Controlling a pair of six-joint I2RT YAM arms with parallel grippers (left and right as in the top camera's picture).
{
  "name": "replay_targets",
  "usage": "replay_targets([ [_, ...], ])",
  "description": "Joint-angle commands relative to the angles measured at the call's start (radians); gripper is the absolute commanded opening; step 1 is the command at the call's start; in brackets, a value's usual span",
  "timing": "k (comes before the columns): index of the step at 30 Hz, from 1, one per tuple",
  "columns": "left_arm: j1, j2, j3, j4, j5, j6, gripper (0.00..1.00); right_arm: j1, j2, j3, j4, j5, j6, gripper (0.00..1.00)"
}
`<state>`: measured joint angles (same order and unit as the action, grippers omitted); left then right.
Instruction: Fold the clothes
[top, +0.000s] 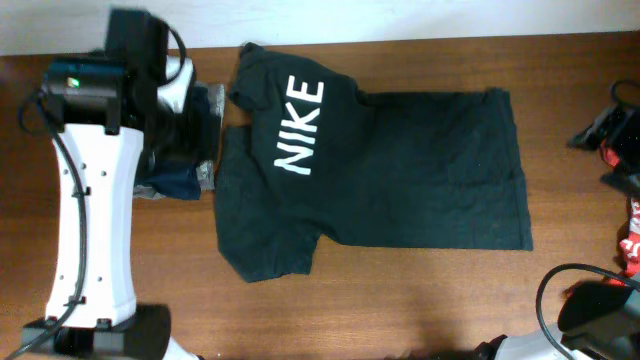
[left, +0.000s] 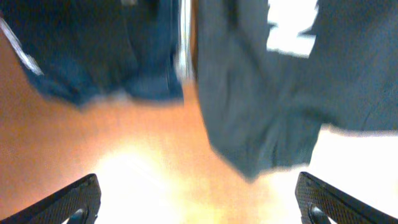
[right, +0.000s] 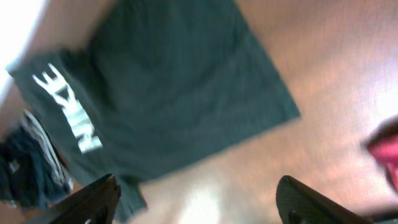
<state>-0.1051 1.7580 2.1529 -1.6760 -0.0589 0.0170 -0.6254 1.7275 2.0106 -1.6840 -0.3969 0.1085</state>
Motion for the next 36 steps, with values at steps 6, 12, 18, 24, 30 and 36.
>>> replay_targets([
  [6,0.014,-0.419,-0.538,0.055,0.085,-0.137,1.00,0.018,-0.207,-0.167,0.050,-0.035,-0.055,0.91],
  [12,0.014,-0.534,-1.126,0.380,0.299,-0.321,0.99,0.018,-0.213,-0.595,0.296,-0.026,-0.002,0.92],
  [18,0.014,-0.503,-1.444,0.748,0.352,-0.454,0.99,0.018,-0.197,-0.839,0.486,-0.030,-0.002,0.91],
  [24,0.014,-0.428,-1.510,0.979,0.306,-0.503,0.99,0.018,-0.197,-0.892,0.560,-0.030,0.013,0.91],
  [30,0.016,-0.247,-1.509,1.088,0.257,-0.525,0.95,0.018,-0.197,-0.892,0.571,-0.041,0.013,0.91],
  [36,0.016,-0.156,-1.509,1.168,0.257,-0.525,0.40,0.018,-0.197,-0.893,0.587,-0.040,0.013,0.91],
])
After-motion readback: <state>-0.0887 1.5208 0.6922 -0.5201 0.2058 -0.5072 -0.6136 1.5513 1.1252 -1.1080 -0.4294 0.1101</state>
